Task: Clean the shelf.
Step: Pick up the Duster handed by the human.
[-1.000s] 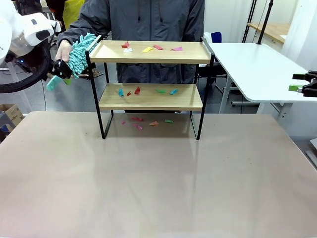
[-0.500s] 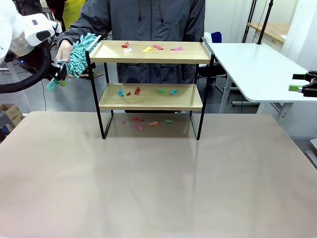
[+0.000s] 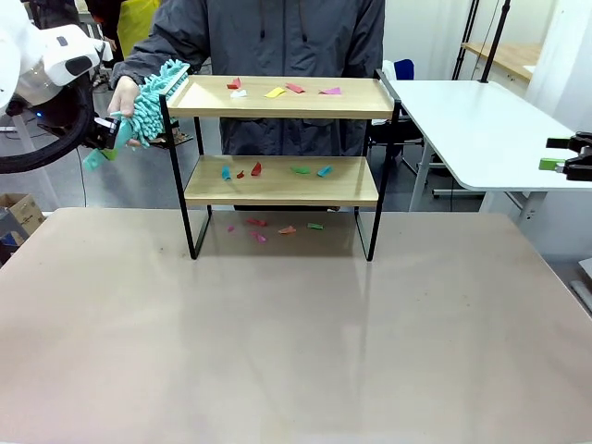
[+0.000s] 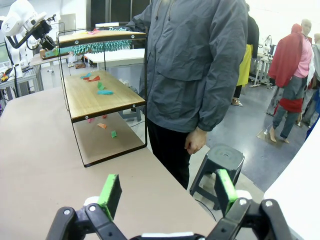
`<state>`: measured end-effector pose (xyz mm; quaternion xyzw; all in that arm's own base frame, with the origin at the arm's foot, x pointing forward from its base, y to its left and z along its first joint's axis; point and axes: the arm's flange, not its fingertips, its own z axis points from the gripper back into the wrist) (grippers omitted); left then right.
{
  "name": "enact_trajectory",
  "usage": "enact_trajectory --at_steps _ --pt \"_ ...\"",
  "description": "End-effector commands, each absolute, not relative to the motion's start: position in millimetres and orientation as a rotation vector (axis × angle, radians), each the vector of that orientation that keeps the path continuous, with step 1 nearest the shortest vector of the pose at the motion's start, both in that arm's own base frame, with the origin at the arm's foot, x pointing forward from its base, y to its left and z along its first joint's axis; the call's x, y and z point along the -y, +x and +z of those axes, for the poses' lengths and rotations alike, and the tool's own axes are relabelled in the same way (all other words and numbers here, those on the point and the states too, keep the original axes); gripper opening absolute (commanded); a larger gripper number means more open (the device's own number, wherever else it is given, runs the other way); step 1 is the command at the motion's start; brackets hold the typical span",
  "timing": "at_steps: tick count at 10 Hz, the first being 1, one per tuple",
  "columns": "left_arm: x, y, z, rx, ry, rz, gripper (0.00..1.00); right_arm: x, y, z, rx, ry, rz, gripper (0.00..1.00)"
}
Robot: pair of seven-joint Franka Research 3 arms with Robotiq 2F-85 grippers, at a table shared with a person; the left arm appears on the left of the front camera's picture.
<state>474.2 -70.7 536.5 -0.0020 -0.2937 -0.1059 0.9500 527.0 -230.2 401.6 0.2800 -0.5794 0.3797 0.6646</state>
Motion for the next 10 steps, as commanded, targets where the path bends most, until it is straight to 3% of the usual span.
enact_trajectory --at_steps 1,10 --pt "71.6 474.4 539.7 0.604 0.010 -0.181 0.00 227.9 527.6 404.5 1.313 0.632 0.862 1.00" --pt "70.6 474.3 536.5 0.598 -0.006 -0.210 0.00 227.9 527.6 404.5 1.313 0.632 0.862 1.00"
